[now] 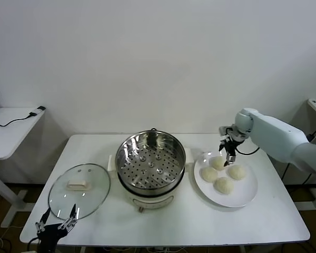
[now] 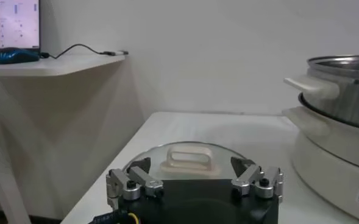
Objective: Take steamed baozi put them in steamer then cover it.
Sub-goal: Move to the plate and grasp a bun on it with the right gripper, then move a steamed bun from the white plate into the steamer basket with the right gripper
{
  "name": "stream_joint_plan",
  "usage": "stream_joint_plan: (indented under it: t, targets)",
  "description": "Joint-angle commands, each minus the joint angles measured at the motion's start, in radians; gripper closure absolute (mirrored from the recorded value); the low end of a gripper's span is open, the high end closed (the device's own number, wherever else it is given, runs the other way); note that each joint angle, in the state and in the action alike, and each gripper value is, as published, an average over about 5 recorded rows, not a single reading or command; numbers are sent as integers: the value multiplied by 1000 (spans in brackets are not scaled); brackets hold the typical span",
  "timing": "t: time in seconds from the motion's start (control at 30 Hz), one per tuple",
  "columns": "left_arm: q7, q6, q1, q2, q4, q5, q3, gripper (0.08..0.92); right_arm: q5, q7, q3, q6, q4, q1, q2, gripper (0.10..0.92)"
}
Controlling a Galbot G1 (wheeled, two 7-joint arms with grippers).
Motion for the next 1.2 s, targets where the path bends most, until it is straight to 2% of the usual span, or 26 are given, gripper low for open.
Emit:
stream_joint_plan:
  t: [0.03,0.27,0.5,0.73,0.93,1.2]
  targets:
    - [-1,-1,0,1,5,1,1,177,-27,12,27,-9,-84,-41,50,203]
    - [-2,-2,-1,4,8,2,3,177,-36,19,44,-14,-92,-54,56,208]
    - [-3,-2,-4,3,8,10,9,177,-33,33,66,-13,-103,-61,63,289]
    - [-4,-11,4,4,8,16,6,177,-23,22,63,-9,-69,-49,51,304]
    - [-5,-14,12,0,-4,21,7,177,26,-8,-52,6,70,108,-22,308]
    - [-5,-6,14,-8,-32,31,17,177,201,-84,-307,153,374,585,-28,304]
